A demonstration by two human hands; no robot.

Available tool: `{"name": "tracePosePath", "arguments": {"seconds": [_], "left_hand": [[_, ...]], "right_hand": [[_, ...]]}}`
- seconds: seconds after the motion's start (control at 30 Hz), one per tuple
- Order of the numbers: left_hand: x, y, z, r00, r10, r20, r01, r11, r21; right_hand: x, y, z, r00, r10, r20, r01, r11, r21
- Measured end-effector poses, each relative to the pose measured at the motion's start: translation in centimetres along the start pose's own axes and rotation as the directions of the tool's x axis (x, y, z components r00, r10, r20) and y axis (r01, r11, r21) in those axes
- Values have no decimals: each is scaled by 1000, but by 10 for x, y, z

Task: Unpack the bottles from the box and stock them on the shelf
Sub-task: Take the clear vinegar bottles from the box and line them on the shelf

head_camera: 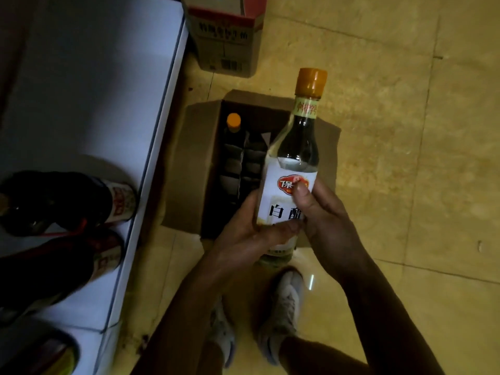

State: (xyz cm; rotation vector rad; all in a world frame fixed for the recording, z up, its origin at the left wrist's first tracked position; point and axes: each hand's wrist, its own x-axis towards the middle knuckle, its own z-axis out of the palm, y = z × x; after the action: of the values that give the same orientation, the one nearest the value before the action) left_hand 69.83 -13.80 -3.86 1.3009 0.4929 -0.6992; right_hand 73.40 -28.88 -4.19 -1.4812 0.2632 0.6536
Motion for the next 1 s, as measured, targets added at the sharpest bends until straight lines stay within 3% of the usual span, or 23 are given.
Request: {"name": "tracePosePath", "arguments": {"seconds": [0.17,0.33,0.73,1.0], "left_hand": [[-81,22,11,996,-85,23,85,996,2],[-185,94,30,997,-73,39,72,997,17],[-346,271,84,979,174,-102,-174,985,16],[-441,320,113,909,344,-235,-354,935,0]], "right_hand": [[-73,-44,17,995,103,2,-103,995,-13],[-154,-146,36,994,99,55,-96,994,-55],[-256,-365,56,969,-72,236,76,997,-7],[-322,-455,74,872,-194,449,242,969,-53]]}}
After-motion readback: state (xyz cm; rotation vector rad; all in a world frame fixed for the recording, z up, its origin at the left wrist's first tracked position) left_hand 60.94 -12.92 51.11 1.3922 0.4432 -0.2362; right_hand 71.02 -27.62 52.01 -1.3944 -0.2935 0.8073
